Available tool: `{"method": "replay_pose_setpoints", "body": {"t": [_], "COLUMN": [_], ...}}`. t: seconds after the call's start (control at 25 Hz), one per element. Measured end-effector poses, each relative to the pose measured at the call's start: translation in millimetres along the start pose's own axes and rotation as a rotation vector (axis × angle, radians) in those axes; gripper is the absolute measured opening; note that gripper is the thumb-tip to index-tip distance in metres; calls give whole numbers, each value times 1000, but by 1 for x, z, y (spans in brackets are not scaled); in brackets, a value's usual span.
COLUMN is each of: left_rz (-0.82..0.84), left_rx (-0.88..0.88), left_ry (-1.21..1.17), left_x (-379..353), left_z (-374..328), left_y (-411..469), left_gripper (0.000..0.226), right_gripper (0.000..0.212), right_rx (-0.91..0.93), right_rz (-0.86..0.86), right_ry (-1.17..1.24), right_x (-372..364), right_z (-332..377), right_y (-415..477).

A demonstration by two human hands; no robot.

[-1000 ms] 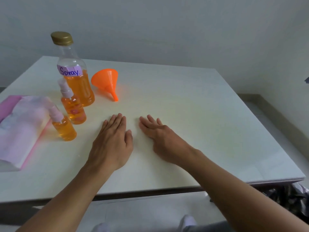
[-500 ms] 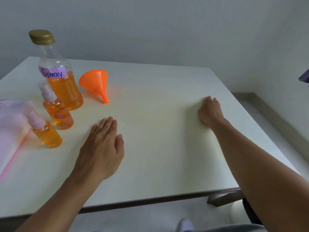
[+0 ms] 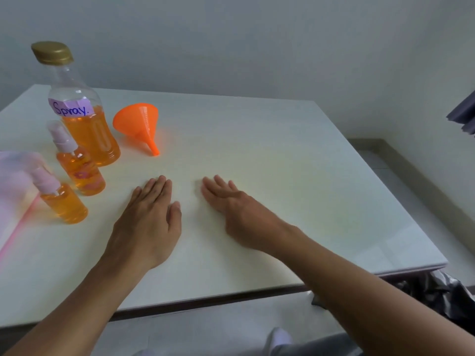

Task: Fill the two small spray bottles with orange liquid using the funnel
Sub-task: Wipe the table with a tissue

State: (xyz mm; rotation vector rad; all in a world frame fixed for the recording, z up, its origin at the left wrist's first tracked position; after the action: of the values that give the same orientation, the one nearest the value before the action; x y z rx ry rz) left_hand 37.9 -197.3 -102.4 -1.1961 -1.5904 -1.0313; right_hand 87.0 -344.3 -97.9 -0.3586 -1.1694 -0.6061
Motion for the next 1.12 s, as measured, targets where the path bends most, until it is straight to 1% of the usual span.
{"method": "replay_pose_setpoints", "body": {"t": [0.08, 0.16, 0.24, 0.32, 0.4, 0.44, 0.48, 0.52, 0.64, 0.72, 0.76, 0.8, 0.84, 0.88, 0.92, 0.96, 1.04, 1.08, 1.12], "left_rz": [8, 17, 22, 24, 20, 18, 18, 15, 11, 11, 12, 14, 19, 30, 37, 37, 33, 33, 32], "left_rx": [-12, -8, -1, 3, 12, 15, 16, 15, 14, 10, 8, 4, 2, 2, 7, 12, 18, 18, 20], "left_ry": [10, 25, 33, 29, 24, 25, 27, 28, 26, 35, 38, 40, 42, 47, 53, 56, 59, 62, 62], "left_x": [-2, -5, -6, -7, -7, -6, -7, -6, -5, -5, -5, -5, -5, -6, -6, -7, -6, -6, -6], "left_z": [1, 1, 2, 2, 1, 1, 1, 0, 1, 1, 0, -1, -1, -1, 0, 1, 0, -1, -2], "left_y": [1, 1, 1, 2, 3, 3, 3, 2, 3, 3, 3, 2, 2, 1, 1, 1, 1, 1, 1], "left_gripper": [72, 76, 77, 76, 73, 70, 67, 67, 70, 64, 62, 61, 60, 60, 60, 61, 61, 61, 61], "right_gripper": [89, 88, 79, 67, 62, 62, 62, 63, 71, 79, 83, 86, 88, 89, 87, 82, 68, 60, 55], "right_rx": [-136, -360, -566, -778, -942, -964, -927, -833, -380, -129, -37, 17, 39, 12, -91, -260, -690, -852, -931], "right_rz": [-27, -84, -123, -187, -224, -229, -218, -204, -33, 58, 70, 85, 83, 66, 44, 19, -88, -139, -175], "right_ry": [-28, -89, -184, -213, -174, -146, -122, -100, -85, -86, -61, -20, -9, -30, -71, -104, -101, -112, -140], "right_x": [19, 45, 66, 81, 88, 86, 80, 70, 22, -1, -3, -1, 5, 15, 28, 46, 87, 98, 99], "right_z": [-43, -95, -144, -187, -206, -204, -191, -171, -68, -13, -2, -2, -15, -37, -71, -109, -182, -199, -199], "right_y": [-26, -41, -43, -38, -26, -13, 5, 26, 67, 46, 28, 8, -10, -25, -41, -58, -101, -116, -117]}}
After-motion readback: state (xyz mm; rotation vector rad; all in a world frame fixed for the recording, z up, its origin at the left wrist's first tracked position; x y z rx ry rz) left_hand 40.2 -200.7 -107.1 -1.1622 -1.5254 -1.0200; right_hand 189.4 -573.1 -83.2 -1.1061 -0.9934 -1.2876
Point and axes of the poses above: each hand's wrist, its own y-axis towards the middle knuckle, its own x-axis out of the back of the hand, z = x × y, the point moved 8 cm from there along y, towards the middle knuckle
